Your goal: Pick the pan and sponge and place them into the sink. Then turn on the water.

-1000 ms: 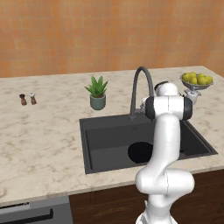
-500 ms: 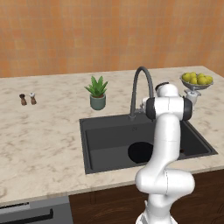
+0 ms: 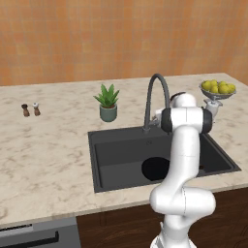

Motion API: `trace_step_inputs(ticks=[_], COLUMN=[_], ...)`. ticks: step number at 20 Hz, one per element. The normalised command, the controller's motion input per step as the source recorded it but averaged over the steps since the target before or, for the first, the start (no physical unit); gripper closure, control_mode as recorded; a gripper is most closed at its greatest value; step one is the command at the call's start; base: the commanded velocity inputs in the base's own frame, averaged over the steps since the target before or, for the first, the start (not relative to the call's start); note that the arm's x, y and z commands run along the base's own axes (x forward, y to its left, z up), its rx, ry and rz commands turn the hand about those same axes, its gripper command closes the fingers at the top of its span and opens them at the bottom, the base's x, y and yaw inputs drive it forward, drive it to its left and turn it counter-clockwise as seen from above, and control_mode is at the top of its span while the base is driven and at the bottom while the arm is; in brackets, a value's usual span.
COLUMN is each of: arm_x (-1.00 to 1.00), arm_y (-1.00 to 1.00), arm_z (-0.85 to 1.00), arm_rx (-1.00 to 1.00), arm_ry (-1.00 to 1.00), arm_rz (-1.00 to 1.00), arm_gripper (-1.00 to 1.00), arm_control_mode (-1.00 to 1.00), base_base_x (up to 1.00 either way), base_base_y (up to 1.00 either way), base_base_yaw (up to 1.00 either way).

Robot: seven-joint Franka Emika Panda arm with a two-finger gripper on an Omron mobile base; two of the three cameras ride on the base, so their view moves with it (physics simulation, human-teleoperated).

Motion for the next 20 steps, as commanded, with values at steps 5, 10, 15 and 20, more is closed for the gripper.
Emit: trace_step_inputs(ticks=[5, 10, 15, 20], arm_x=[0.20, 0.07, 0.05, 0.04], arm_y=[0.07, -0.19, -0.32, -0.19], arm_z=[-0.07, 0.00, 0.00, 0.00], arm_rx=[0.01, 0.04, 0.24, 0.31], arm_ry=[0.01, 0.04, 0.05, 0.07], arm_rz=[0.00, 0.00, 0.00, -0.06], arm_gripper=[1.00, 1.00, 1.00, 1.00], arm_control_mode=[-1.00, -1.00, -1.00, -1.00], base_base_x=[0.00, 0.00, 0.00, 0.00], base_base_y=[0.00, 0.00, 0.00, 0.00], base_base_yaw=[0.00, 0.00, 0.00, 0.00])
